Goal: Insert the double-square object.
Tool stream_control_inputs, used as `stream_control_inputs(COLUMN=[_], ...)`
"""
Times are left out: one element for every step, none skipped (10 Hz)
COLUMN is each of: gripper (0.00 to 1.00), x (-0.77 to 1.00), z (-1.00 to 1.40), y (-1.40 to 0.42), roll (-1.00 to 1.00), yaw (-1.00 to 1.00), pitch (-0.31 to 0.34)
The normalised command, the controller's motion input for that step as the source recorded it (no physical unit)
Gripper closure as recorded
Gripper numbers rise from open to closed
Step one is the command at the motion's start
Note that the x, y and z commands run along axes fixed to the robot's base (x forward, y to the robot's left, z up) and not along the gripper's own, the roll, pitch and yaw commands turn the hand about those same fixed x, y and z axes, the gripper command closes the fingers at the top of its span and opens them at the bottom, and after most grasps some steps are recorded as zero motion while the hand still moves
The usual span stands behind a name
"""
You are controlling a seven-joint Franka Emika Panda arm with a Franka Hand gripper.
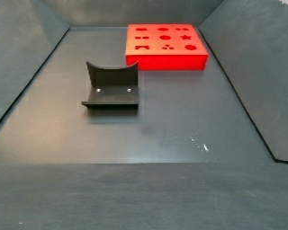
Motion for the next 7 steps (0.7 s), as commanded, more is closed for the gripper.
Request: stream_control_inputs(gripper=[1.00,1.00,1.00,1.00,1.00,1.00,1.00], x=[0.38,0.68,0.76,0.66,0.35,0.17,0.15], z=[-0.12,-0.35,-0.46,-0.51,-0.55,-0.58,-0.63], y=[-0.01,0.00,0.00,0.00,0.00,0.00,-0.01], roll=[0.10,0.10,0.11,0.11,0.15,0.14,0.15], yaw=[0.00,0.02,0.05,0.03,0.02,0.00,0.00], pitch=[0.046,0.040,0.031,0.000,-0.010,-0.057,-0.107])
